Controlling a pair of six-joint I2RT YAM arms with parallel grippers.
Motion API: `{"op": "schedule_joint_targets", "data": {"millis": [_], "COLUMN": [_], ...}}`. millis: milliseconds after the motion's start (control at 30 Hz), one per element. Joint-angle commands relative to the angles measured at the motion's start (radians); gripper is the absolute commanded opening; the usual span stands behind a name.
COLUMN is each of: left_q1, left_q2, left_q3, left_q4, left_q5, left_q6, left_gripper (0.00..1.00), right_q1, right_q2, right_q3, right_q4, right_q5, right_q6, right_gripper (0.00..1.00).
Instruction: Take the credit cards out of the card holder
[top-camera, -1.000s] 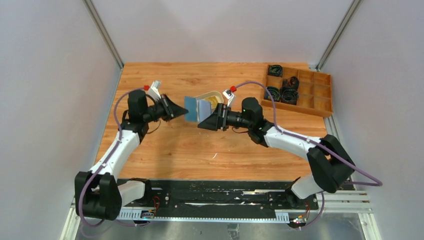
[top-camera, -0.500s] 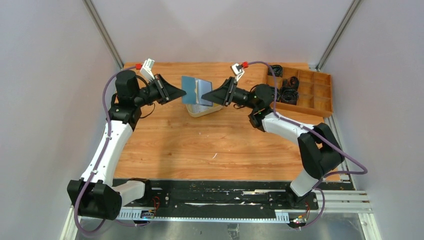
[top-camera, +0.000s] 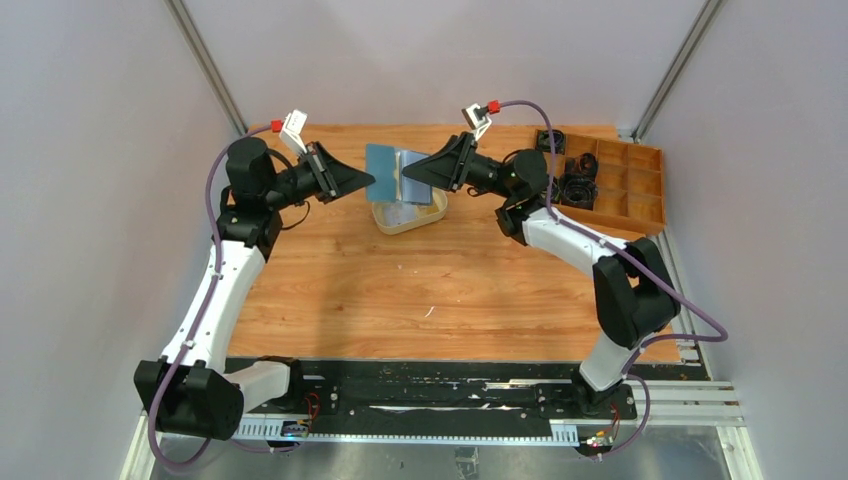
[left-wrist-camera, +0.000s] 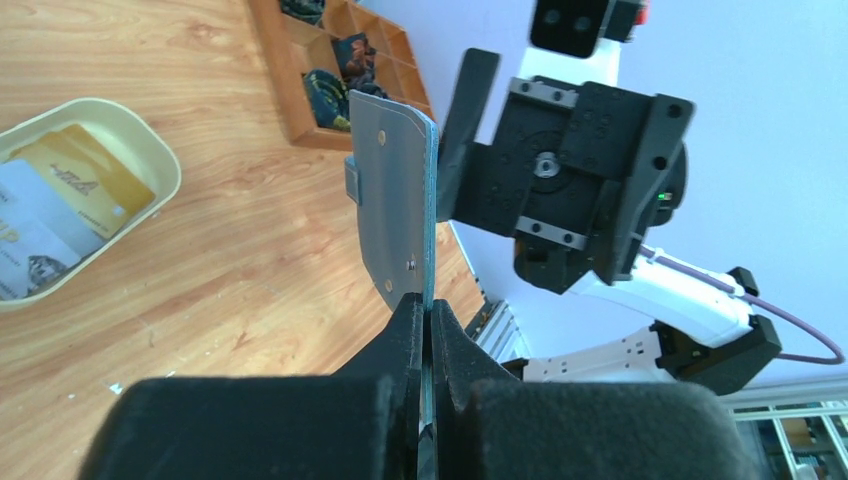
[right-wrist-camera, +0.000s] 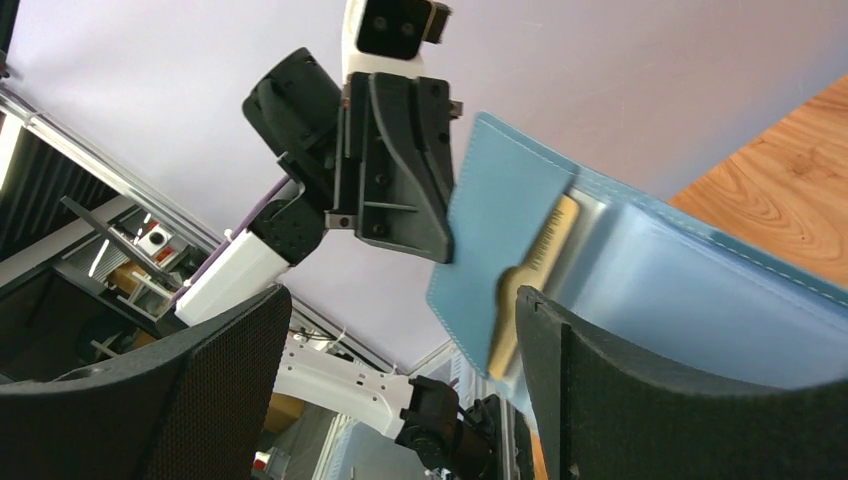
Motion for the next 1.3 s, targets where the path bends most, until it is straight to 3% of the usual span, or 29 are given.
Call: {"op": "schedule_joint_targets", "data": {"millis": [0, 200, 933, 1267], "left_q1": [-0.002, -0.002, -0.002, -0.003], "left_q2": [-0.021, -0.022, 0.002, -0.005], "left_q3": [0.031, 0.035, 0.037, 0.028], "left_q4": [0.094, 0.163, 0.155, 0.118], "left_q5": [0.047, 0.065, 0.071, 0.078], "left_q6": [-0.049, -0.100, -0.081, -0.049], "left_gripper": [0.00, 0.00, 0.00, 0.00], "right_q1": [-0.005, -0.004, 0.098, 0.102], "right_q2": [0.034, 0.050, 0.023, 0.023], "right_q3": [0.050, 0.058, 0.076, 0.093], "right_q4": [0.027, 0.023, 0.091, 0.082], "right_q5": [-0.031, -0.032, -0.042, -0.041], "right_q6": [0.012, 0.014, 0.106, 0.101], "right_gripper": [0.86, 0.86, 0.85, 0.54]}}
